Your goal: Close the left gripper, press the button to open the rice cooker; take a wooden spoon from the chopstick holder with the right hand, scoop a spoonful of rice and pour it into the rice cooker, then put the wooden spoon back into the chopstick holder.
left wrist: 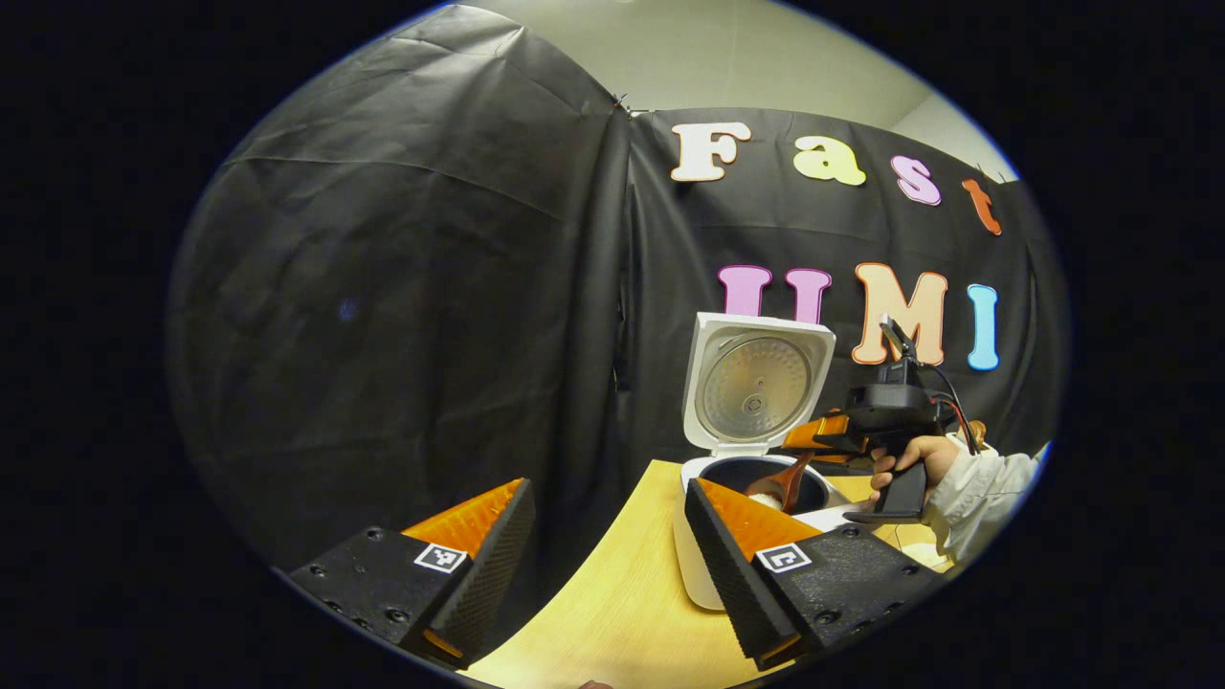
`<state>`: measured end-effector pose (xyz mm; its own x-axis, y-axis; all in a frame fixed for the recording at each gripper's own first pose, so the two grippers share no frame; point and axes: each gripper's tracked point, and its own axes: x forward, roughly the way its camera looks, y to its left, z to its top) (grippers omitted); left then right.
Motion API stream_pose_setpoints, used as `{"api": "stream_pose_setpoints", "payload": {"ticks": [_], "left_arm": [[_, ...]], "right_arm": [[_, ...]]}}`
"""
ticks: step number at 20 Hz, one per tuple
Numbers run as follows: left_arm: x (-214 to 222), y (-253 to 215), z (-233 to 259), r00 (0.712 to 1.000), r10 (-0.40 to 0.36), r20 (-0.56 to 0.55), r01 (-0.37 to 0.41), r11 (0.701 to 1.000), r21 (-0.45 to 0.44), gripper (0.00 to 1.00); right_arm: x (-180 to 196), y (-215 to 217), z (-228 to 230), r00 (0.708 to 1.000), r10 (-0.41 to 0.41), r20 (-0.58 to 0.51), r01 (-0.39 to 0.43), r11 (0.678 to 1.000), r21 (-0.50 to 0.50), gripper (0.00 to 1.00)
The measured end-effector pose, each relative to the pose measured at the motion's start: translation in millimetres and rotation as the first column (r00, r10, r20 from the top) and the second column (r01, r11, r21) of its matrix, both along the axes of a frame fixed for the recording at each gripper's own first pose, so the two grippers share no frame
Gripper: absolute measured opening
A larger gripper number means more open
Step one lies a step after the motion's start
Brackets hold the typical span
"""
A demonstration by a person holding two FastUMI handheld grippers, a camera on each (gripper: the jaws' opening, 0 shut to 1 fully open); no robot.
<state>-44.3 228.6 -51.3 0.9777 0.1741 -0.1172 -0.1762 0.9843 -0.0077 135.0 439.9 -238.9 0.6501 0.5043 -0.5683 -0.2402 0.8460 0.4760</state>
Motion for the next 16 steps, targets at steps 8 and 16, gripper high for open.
{"api": "stream_pose_setpoints", "payload": {"ticks": [8, 16], "left_arm": [[-3, 2, -1, 1.0, 0.009, 0.005, -0.009, 1.0, -0.015, 0.93], [-8, -1, 2, 1.0, 0.016, 0.019, -0.015, 1.0, -0.026, 0.93]], "right_arm": [[-4, 11, 20, 0.956, 0.188, 0.228, -0.123, 0.955, -0.272, 0.22], [-13, 25, 63, 0.798, 0.404, 0.448, -0.134, 0.842, -0.522, 0.22]]}}
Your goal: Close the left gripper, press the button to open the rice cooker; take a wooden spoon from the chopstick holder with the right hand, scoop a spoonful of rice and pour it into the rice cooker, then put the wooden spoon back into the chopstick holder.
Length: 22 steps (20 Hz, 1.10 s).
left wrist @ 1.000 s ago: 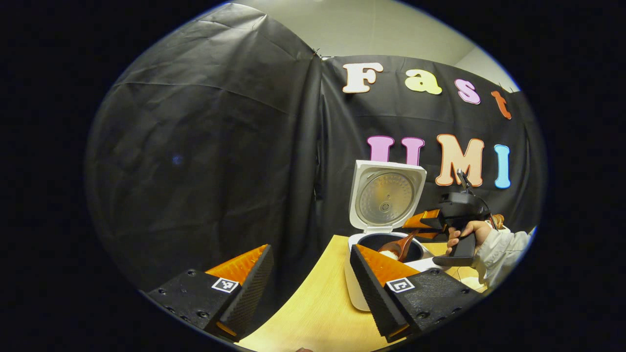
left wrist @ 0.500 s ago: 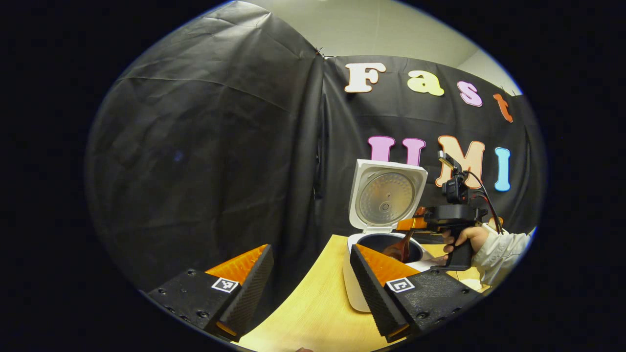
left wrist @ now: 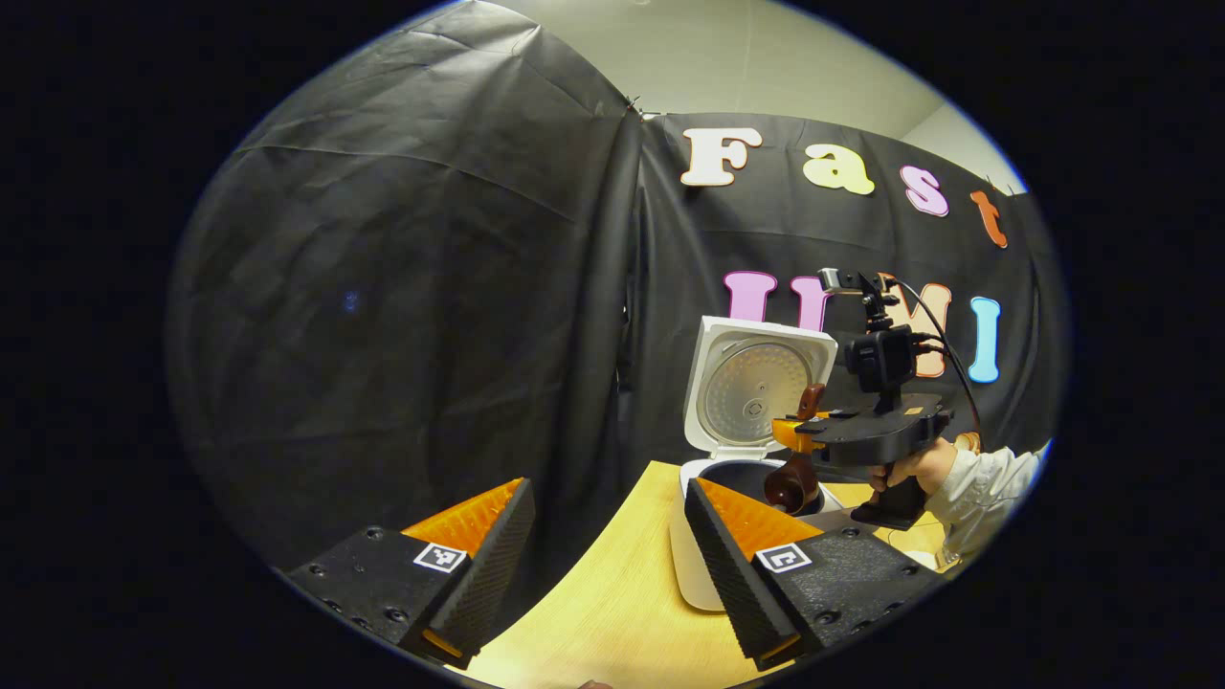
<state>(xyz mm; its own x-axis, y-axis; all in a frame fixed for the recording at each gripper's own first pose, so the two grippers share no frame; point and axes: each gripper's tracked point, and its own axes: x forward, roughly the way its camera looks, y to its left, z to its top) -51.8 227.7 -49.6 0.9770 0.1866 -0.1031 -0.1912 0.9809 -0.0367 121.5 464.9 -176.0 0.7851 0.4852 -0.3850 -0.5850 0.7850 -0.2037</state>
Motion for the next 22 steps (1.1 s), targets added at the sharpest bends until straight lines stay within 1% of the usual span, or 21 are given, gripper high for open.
{"api": "stream_pose_setpoints", "payload": {"ticks": [4, 6, 7, 8, 10, 13, 16, 17, 18, 20, 21, 22], "left_arm": [[-3, 0, 4, 1.0, 0.004, 0.01, -0.004, 1.0, 0.0, 0.93], [-4, -2, 6, 1.0, 0.004, 0.014, -0.004, 1.0, 0.0, 0.93], [-3, -3, 9, 1.0, 0.003, 0.019, -0.003, 1.0, 0.002, 0.92], [-3, -6, 11, 1.0, -0.002, 0.023, 0.002, 1.0, 0.004, 0.93], [-4, -13, 15, 0.999, -0.013, 0.031, 0.013, 1.0, 0.013, 0.92], [1, -24, 21, 0.999, -0.033, 0.043, 0.032, 0.999, 0.02, 0.92], [10, -37, 29, 0.997, -0.052, 0.056, 0.051, 0.998, 0.034, 0.92], [13, -42, 32, 0.996, -0.061, 0.06, 0.058, 0.997, 0.04, 0.95], [17, -48, 35, 0.995, -0.071, 0.064, 0.068, 0.997, 0.046, 0.92], [26, -63, 39, 0.993, -0.097, 0.071, 0.093, 0.994, 0.055, 0.92], [30, -72, 40, 0.991, -0.112, 0.074, 0.108, 0.992, 0.06, 0.92], [34, -81, 43, 0.989, -0.127, 0.075, 0.123, 0.99, 0.063, 0.92]], "right_arm": [[-1, 0, 17, 0.988, 0.057, 0.143, -0.044, 0.995, -0.091, 0.22], [-6, 0, 27, 0.98, 0.082, 0.179, -0.065, 0.993, -0.103, 0.2], [-7, -2, 31, 0.98, 0.086, 0.179, -0.07, 0.993, -0.093, 0.2], [-9, -3, 35, 0.983, 0.083, 0.162, -0.072, 0.995, -0.07, 0.2], [-9, -11, 43, 0.993, 0.067, 0.1, -0.067, 0.998, 0.0, 0.23], [-6, -37, 62, 1.0, 0.021, 0.019, -0.023, 0.995, 0.096, 0.21], [1, -71, 84, 1.0, -0.025, -0.001, 0.025, 0.988, 0.15, 0.23], [2, -86, 91, 0.999, -0.042, -0.008, 0.043, 0.985, 0.166, 0.23], [4, -101, 98, 0.998, -0.062, -0.014, 0.063, 0.982, 0.179, 0.23], [6, -133, 107, 0.995, -0.101, -0.022, 0.103, 0.975, 0.197, 0.2], [11, -149, 109, 0.992, -0.124, -0.022, 0.126, 0.971, 0.203, 0.21], [13, -166, 111, 0.989, -0.148, -0.028, 0.151, 0.968, 0.202, 0.24]]}}
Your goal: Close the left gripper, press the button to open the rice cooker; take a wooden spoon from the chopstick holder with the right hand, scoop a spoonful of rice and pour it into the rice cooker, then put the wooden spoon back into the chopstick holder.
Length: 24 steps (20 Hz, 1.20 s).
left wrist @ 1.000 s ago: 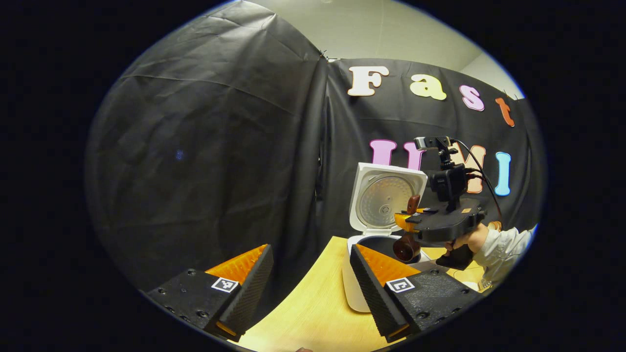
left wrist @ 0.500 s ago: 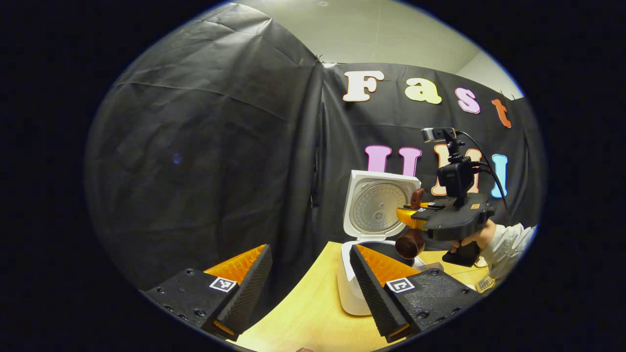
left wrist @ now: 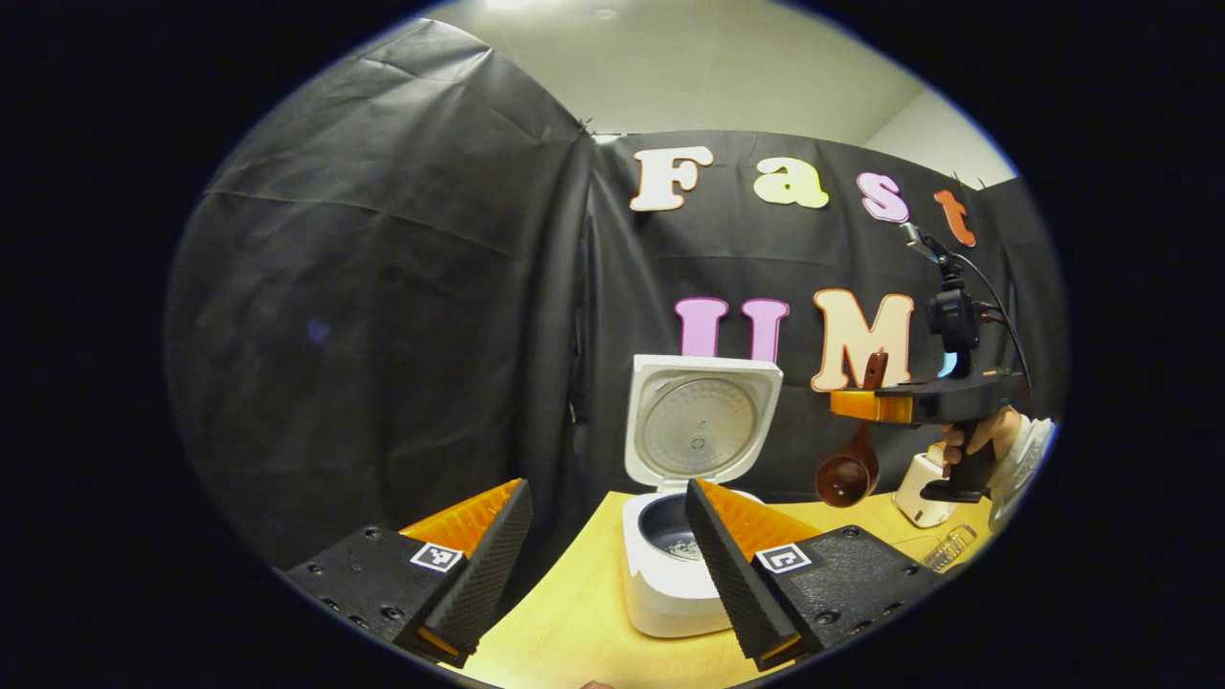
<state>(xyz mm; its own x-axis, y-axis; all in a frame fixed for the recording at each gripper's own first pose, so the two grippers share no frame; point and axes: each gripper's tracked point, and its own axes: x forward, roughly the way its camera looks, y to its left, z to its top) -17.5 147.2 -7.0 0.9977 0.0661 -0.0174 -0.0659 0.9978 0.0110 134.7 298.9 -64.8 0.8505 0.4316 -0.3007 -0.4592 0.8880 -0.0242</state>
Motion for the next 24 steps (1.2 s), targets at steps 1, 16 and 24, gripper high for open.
{"api": "stream_pose_setpoints", "payload": {"ticks": [1, 16, 24], "left_arm": [[4, -9, 2, 1.0, -0.016, 0.003, 0.016, 1.0, 0.001, 0.92], [41, -137, 16, 0.978, -0.205, 0.03, 0.204, 0.979, 0.031, 0.93], [46, -188, 14, 0.963, -0.271, 0.014, 0.27, 0.962, 0.042, 0.94]], "right_arm": [[1, -17, 0, 1.0, -0.025, -0.008, 0.025, 1.0, -0.001, 0.2], [-6, -256, -18, 0.934, -0.352, -0.06, 0.351, 0.936, -0.028, 0.2], [-43, -347, -71, 0.866, -0.483, -0.131, 0.481, 0.875, -0.049, 0.22]]}}
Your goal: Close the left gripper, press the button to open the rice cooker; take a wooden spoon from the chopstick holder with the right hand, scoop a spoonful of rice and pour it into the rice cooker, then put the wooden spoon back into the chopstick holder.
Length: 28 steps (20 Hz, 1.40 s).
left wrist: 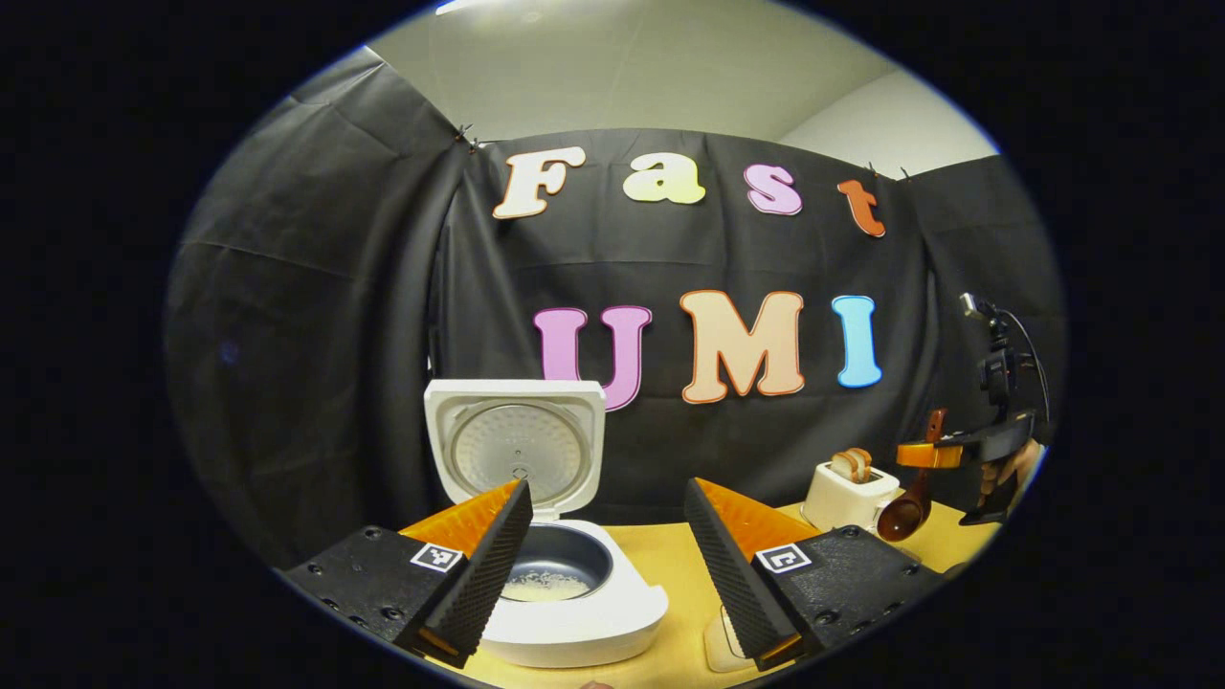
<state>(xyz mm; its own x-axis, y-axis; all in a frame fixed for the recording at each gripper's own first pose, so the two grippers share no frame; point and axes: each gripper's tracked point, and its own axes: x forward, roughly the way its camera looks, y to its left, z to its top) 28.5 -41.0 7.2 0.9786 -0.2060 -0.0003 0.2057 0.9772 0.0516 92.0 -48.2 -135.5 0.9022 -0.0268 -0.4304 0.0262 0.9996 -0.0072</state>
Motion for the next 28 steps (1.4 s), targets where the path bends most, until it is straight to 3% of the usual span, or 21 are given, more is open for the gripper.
{"api": "stream_pose_setpoints", "payload": {"ticks": [10, 23, 24, 26, 28], "left_arm": [[-2, -41, 0, 0.999, -0.033, -0.009, 0.034, 0.999, 0.035, 0.93], [-6, -34, 2, 1.0, 0.011, -0.013, -0.01, 0.997, 0.073, 0.94], [-6, -34, 1, 1.0, 0.012, -0.013, -0.011, 0.997, 0.072, 0.94], [-5, -34, 1, 1.0, 0.012, -0.015, -0.011, 0.997, 0.071, 0.94], [-5, -34, 1, 1.0, 0.011, -0.015, -0.01, 0.998, 0.069, 0.94]], "right_arm": [[-25, -51, -80, 0.988, -0.101, -0.12, 0.118, 0.982, 0.146, 0.21], [-39, -65, -162, 0.952, -0.147, -0.27, 0.217, 0.943, 0.252, 0.24], [-42, -67, -165, 0.949, -0.149, -0.28, 0.223, 0.941, 0.256, 0.2], [-47, -67, -168, 0.946, -0.149, -0.287, 0.227, 0.938, 0.262, 0.21], [-48, -69, -169, 0.948, -0.152, -0.281, 0.228, 0.938, 0.262, 0.29]]}}
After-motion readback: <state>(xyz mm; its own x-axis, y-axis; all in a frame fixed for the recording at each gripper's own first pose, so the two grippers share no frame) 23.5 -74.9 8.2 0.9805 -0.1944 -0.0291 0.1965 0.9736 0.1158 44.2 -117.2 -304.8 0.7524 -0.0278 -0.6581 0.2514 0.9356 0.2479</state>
